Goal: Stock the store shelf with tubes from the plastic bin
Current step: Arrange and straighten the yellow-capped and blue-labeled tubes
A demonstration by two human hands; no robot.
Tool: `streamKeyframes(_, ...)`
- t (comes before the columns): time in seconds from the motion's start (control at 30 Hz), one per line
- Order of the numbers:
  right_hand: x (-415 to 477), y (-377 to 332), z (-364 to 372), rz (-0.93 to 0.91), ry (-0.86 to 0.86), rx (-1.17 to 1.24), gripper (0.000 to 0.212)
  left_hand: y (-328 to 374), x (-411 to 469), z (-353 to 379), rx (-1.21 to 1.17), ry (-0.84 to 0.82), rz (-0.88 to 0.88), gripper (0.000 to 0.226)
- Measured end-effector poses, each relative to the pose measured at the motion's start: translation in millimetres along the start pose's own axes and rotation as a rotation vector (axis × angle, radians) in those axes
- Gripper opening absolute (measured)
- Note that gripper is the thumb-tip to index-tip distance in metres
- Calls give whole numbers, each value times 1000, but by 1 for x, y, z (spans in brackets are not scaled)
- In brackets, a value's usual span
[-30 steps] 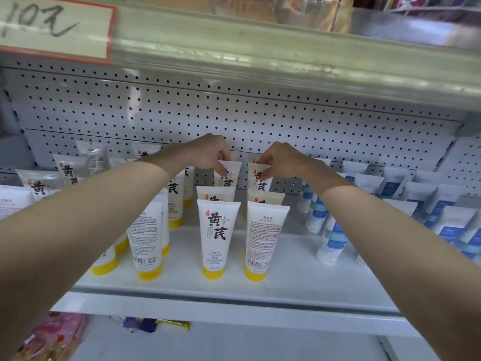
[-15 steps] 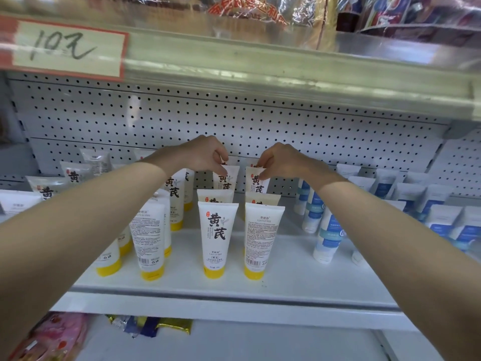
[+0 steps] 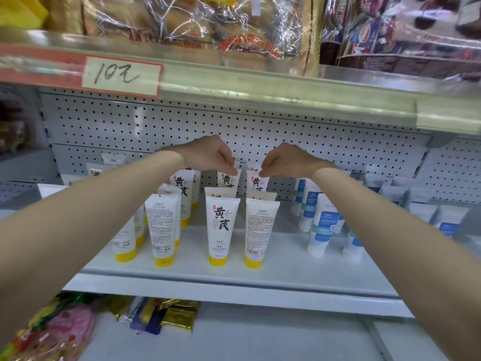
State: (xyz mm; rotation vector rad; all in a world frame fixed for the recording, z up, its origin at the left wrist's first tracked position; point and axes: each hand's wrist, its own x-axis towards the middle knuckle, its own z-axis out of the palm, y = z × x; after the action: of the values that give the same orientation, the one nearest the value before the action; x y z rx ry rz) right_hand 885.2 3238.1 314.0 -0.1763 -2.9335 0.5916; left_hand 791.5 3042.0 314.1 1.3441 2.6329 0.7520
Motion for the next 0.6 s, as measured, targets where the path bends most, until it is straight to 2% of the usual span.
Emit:
streamKeyframes(0.2, -13, -5, 8, 36, -101, 19, 21, -3, -10, 10, 60, -101, -42, 27)
streamKeyframes(0.6, -15, -8, 22, 33, -189, -42, 36, -11, -14, 18, 148, -184, -62, 25)
